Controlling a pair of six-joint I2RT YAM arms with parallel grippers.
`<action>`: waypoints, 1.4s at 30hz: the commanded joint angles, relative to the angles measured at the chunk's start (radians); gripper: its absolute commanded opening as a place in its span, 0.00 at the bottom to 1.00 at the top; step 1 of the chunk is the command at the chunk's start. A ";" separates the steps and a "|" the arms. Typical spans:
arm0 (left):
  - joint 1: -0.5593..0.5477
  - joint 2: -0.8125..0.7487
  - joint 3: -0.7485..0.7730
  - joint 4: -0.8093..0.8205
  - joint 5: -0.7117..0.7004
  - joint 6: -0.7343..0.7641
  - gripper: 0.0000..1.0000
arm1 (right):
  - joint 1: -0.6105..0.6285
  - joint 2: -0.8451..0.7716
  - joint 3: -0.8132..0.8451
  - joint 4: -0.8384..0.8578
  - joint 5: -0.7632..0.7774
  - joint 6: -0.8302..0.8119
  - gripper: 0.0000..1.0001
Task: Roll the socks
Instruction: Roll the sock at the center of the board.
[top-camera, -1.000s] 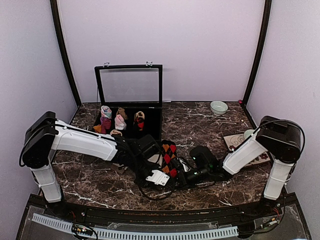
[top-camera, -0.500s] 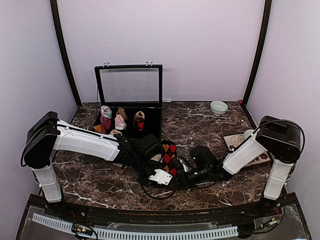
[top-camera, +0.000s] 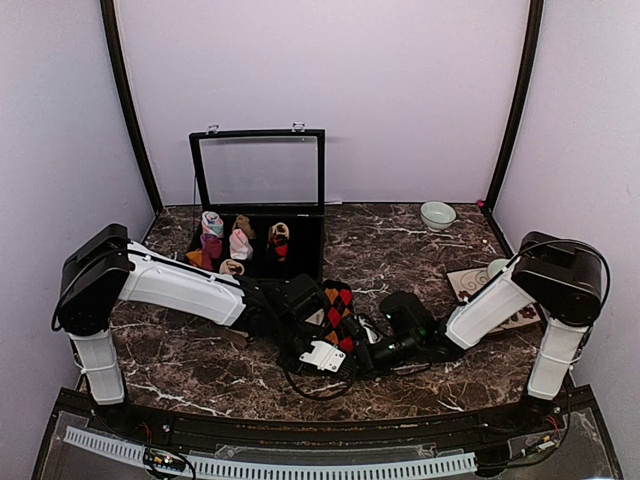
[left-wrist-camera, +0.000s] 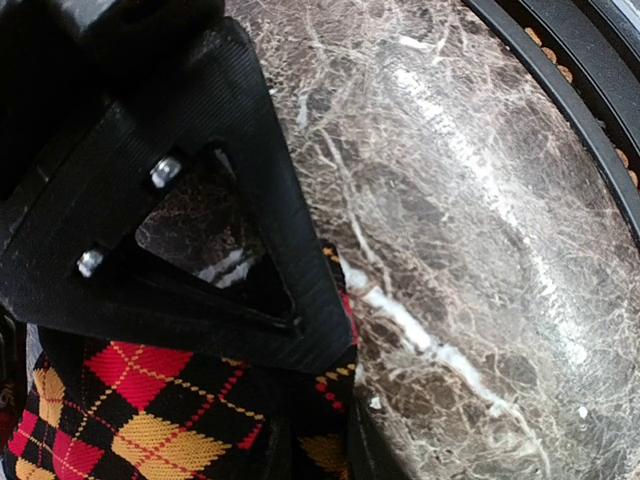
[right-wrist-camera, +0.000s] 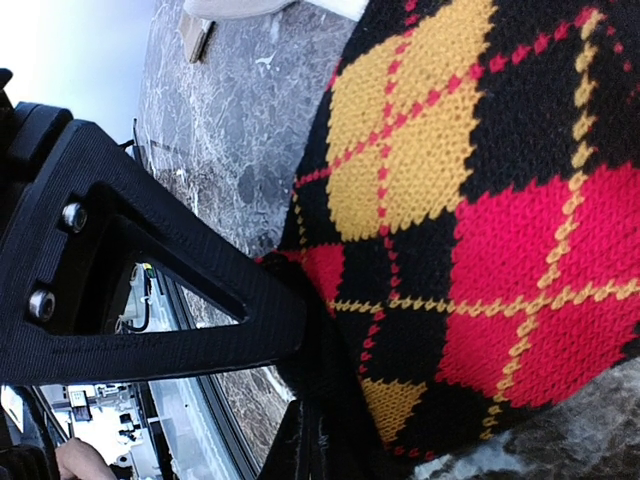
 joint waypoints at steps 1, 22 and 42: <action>0.010 0.029 -0.027 -0.020 -0.009 -0.008 0.18 | -0.008 0.031 -0.040 -0.277 0.085 -0.016 0.01; 0.081 0.088 0.008 -0.201 0.157 -0.102 0.07 | -0.005 -0.422 -0.134 -0.576 0.417 -0.187 0.37; 0.162 0.262 0.260 -0.585 0.462 -0.181 0.07 | 0.482 -0.558 -0.203 -0.217 0.996 -0.723 0.33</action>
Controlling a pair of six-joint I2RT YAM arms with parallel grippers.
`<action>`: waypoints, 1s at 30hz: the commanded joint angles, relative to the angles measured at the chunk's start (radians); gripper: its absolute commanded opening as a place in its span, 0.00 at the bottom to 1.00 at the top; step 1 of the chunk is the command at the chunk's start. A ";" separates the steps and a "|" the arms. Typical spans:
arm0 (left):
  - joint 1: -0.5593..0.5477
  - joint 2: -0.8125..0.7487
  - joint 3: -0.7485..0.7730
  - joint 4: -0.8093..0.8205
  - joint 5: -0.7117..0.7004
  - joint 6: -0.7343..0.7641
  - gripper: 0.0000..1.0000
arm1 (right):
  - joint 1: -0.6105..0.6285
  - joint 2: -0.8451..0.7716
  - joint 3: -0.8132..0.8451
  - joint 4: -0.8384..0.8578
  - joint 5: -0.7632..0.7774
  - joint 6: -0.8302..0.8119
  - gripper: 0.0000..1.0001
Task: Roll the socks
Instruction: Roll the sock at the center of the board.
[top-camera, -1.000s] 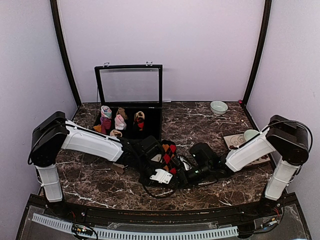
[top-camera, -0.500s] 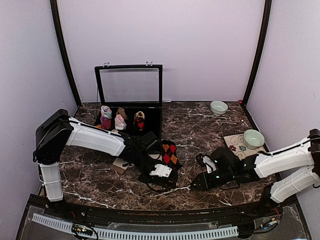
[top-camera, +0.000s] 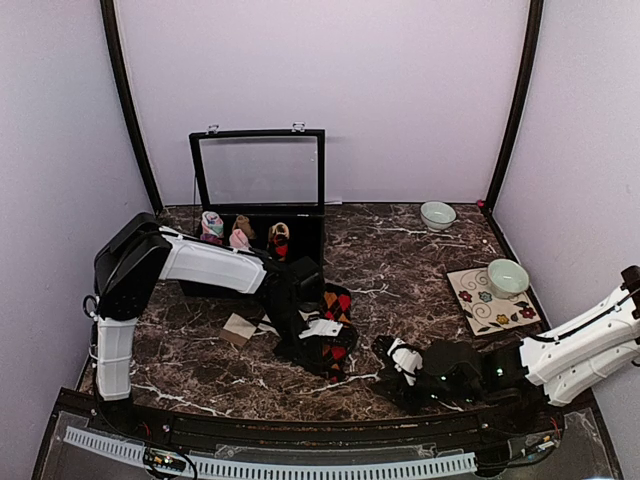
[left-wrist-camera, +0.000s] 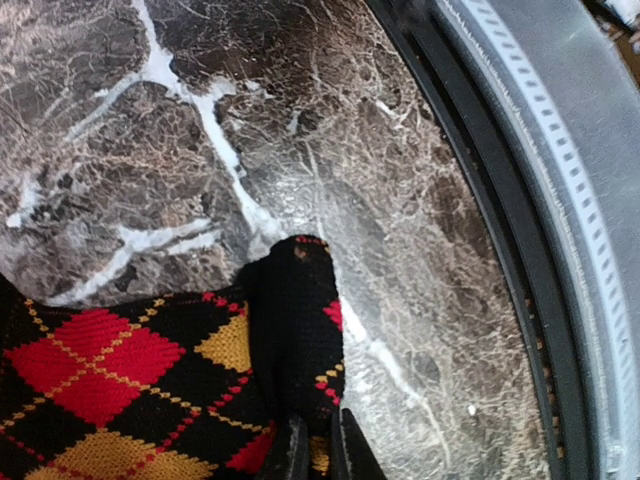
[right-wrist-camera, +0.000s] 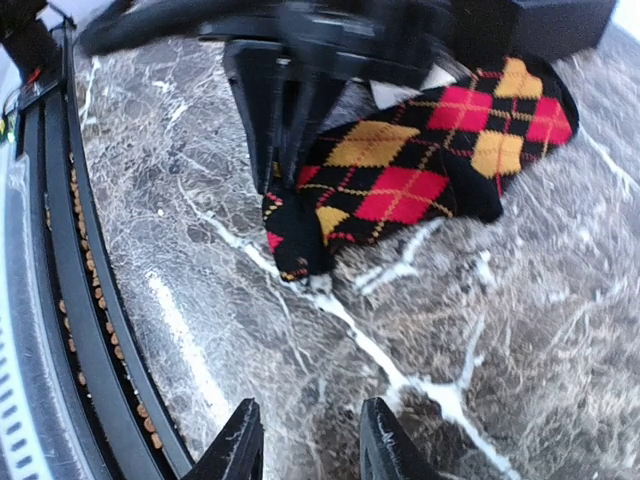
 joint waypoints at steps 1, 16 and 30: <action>0.004 0.075 0.027 -0.207 0.045 -0.034 0.07 | 0.091 0.108 0.106 0.043 0.162 -0.165 0.33; 0.028 0.139 0.069 -0.242 0.076 -0.035 0.08 | 0.140 0.459 0.279 0.280 0.119 -0.388 0.29; 0.031 0.140 0.078 -0.239 0.066 -0.032 0.08 | 0.108 0.601 0.306 0.369 0.124 -0.409 0.24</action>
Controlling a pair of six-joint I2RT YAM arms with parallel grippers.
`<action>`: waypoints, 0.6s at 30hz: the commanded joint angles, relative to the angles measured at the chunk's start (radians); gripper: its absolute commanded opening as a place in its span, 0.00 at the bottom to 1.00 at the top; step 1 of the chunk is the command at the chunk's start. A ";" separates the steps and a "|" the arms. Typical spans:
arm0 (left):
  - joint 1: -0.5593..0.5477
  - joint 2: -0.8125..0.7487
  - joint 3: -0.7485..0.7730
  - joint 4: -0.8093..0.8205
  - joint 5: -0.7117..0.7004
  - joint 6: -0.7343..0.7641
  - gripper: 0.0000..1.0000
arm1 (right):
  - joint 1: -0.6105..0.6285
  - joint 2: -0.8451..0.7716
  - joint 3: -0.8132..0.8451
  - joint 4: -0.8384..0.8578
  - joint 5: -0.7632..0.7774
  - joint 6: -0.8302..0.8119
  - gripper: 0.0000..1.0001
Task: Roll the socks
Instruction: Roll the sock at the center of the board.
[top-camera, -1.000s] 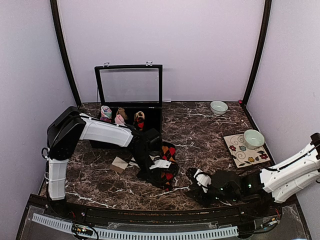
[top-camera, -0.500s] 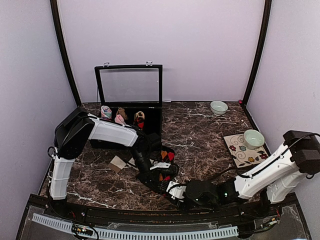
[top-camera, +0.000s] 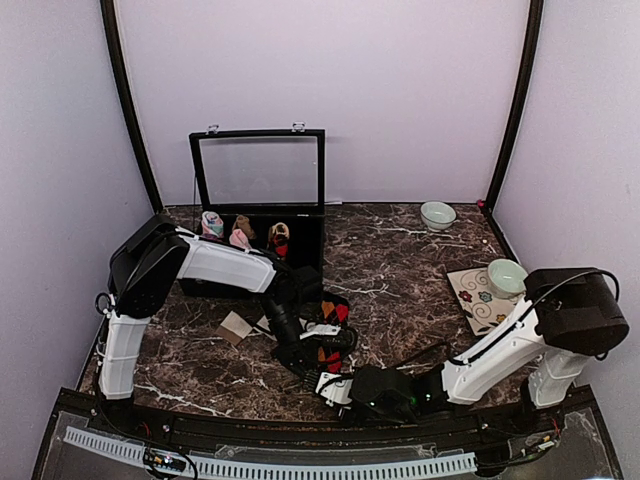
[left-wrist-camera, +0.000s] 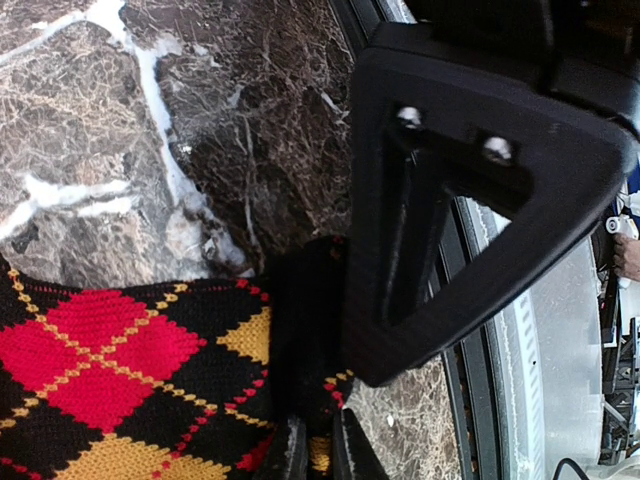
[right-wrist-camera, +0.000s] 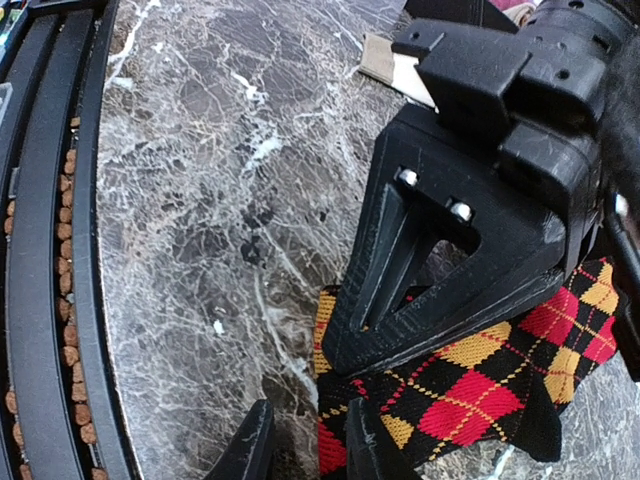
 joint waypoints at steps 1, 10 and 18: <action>0.007 0.034 -0.007 -0.043 -0.092 0.011 0.08 | -0.009 0.031 0.010 0.061 -0.003 -0.007 0.23; 0.010 0.043 0.006 -0.073 -0.097 0.049 0.10 | -0.022 0.071 -0.021 0.083 0.031 0.018 0.25; 0.010 0.045 0.006 -0.066 -0.145 0.050 0.09 | -0.023 -0.002 -0.030 0.020 0.078 0.001 0.28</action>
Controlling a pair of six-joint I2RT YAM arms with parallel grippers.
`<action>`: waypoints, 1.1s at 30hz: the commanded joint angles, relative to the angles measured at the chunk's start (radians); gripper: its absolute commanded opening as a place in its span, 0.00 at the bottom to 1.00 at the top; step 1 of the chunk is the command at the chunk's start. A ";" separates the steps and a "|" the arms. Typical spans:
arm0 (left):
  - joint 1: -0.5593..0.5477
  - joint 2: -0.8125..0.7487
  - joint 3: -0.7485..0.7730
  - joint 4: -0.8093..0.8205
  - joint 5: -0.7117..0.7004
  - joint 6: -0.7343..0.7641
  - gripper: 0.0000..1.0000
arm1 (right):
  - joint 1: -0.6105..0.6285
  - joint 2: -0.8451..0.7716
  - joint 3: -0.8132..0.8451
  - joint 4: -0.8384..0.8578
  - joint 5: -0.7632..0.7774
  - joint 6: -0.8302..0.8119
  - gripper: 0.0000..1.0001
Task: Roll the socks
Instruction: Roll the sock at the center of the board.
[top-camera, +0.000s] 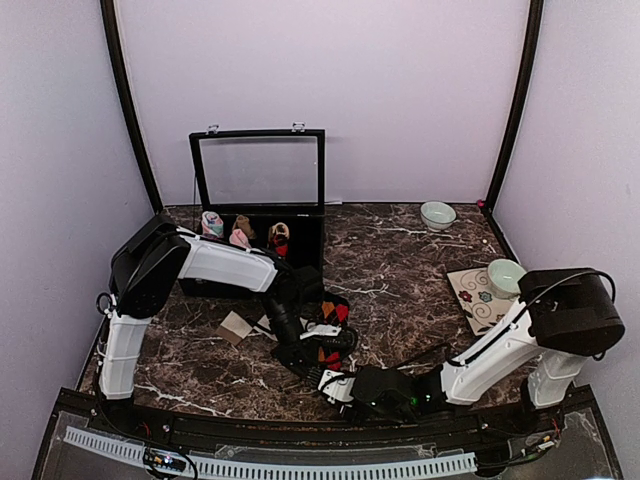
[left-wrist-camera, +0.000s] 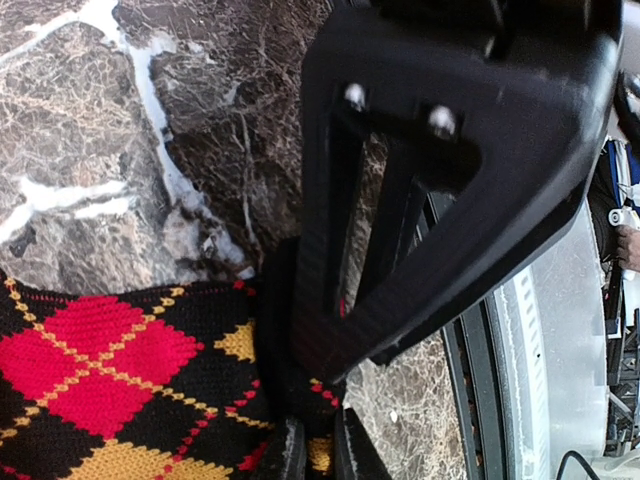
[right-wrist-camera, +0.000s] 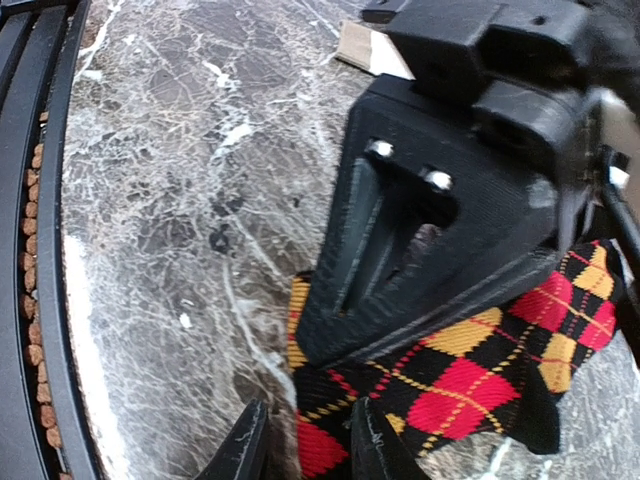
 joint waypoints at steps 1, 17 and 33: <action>0.006 0.036 -0.009 -0.033 -0.132 0.022 0.09 | -0.012 -0.042 -0.015 -0.042 0.042 -0.007 0.28; 0.010 0.039 0.006 0.010 -0.134 -0.034 0.13 | -0.008 0.052 0.012 -0.036 0.001 0.034 0.12; 0.109 -0.405 -0.343 0.265 -0.180 -0.114 0.74 | -0.137 -0.031 -0.138 -0.025 -0.261 0.375 0.00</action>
